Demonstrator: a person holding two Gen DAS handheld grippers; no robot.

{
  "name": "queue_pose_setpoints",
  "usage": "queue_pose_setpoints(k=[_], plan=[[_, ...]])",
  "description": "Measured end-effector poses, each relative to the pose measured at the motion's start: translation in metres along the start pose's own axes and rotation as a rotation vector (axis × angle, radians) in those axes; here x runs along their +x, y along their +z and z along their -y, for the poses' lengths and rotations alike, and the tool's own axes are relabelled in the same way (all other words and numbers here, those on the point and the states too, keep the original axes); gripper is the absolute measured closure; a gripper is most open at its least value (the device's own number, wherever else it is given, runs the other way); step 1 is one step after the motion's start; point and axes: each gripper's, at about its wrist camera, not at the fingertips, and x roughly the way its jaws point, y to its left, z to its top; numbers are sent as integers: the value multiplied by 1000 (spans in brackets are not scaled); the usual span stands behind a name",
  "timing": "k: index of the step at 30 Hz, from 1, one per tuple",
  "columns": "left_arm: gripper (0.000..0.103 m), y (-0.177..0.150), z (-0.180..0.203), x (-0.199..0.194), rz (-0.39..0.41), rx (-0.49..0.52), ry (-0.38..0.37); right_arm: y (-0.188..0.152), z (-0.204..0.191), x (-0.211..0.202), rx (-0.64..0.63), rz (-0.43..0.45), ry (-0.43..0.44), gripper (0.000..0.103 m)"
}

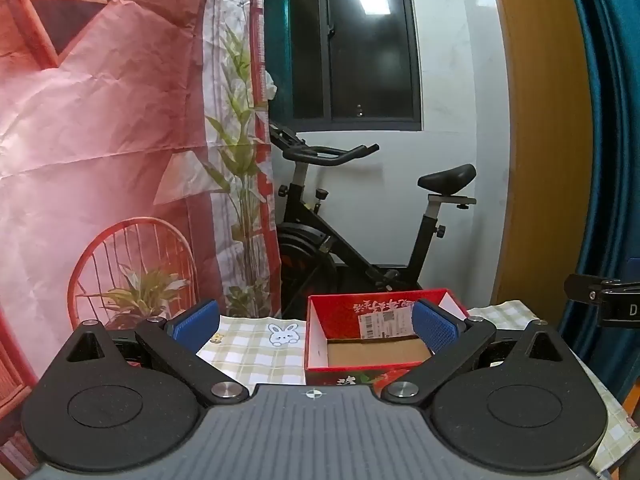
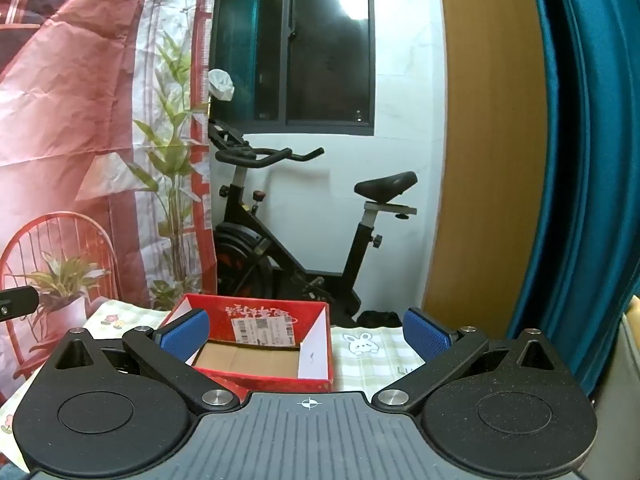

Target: Organize soft objects

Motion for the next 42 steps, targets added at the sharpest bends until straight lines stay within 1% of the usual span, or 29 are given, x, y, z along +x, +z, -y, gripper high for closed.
queue_pose_setpoints(k=[42], plan=[[0, 1, 1, 0, -4, -4, 2, -1, -4, 1, 3, -5, -7, 0]])
